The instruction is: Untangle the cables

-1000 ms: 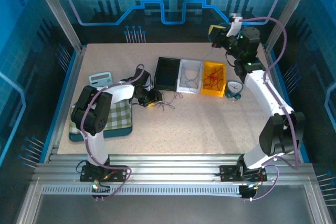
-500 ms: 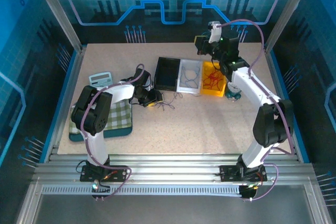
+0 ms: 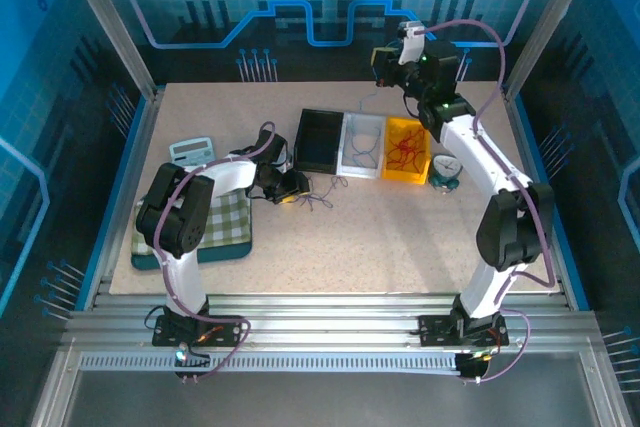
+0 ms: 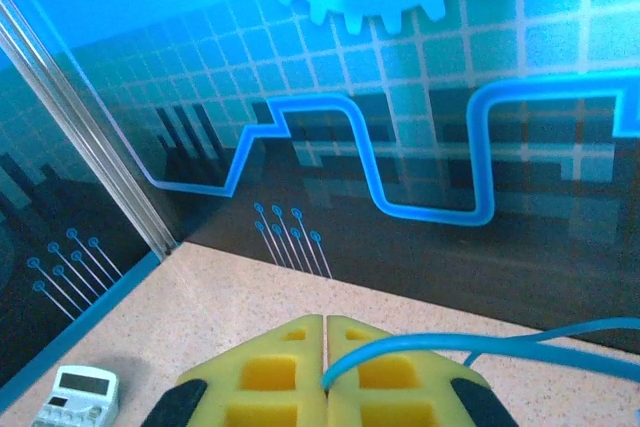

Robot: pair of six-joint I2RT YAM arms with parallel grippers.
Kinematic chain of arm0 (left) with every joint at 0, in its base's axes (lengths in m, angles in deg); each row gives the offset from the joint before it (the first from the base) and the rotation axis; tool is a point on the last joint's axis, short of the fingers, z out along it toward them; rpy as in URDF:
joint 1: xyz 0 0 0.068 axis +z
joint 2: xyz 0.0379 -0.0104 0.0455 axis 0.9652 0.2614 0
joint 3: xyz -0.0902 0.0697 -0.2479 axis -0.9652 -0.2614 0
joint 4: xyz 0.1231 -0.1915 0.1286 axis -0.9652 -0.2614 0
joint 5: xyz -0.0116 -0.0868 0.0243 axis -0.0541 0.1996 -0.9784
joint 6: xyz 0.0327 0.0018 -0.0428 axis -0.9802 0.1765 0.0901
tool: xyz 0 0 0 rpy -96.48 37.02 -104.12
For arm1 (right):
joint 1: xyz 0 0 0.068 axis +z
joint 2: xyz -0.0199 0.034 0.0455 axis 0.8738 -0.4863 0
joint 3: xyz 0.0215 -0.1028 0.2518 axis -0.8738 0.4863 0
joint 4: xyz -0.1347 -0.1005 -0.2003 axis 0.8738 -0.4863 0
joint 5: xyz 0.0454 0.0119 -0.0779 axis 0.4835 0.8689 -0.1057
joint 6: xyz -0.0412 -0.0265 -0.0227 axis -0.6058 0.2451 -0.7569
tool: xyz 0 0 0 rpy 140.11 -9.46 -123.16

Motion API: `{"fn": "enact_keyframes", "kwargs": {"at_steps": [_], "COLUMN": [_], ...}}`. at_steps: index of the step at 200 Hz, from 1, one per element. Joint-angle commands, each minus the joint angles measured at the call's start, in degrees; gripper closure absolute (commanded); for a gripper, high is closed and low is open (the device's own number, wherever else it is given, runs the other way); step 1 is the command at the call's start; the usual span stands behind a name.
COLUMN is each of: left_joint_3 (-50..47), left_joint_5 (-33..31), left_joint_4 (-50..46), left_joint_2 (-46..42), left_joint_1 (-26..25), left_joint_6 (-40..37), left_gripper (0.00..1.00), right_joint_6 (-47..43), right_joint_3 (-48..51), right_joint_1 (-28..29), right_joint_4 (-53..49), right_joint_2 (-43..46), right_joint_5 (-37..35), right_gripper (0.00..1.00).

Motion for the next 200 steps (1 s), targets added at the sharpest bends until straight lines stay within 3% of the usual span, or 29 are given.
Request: {"fn": "enact_keyframes", "kwargs": {"at_steps": [1, 91, 162, 200], "left_joint_3": [-0.66, 0.49, 1.71, 1.88], "left_joint_5": [-5.41, -5.26, -4.74, -4.67], "left_joint_4": [-4.61, -4.48, -4.02, -3.76], "left_joint_2": [3.01, 3.45, 3.62, 3.55], "left_joint_1": [0.24, 0.24, 0.24, 0.24], "left_joint_6": [-1.71, -1.56, -1.45, -1.41], "left_gripper": [0.49, 0.49, 0.49, 0.49], "right_joint_6": [-0.52, -1.77, 1.62, 3.91], "right_joint_3": [0.24, 9.18, 13.48, 16.08], "right_joint_1": [-0.24, 2.5, 3.35, 3.24], "right_joint_4": [0.23, -4.0, -7.95, -7.73], "right_joint_2": [-0.79, -5.48, -8.5, -8.43], "right_joint_5": [-0.67, -0.67, 5.44, 1.76], "right_gripper": [1.0, 1.0, 0.99, 0.97]}}
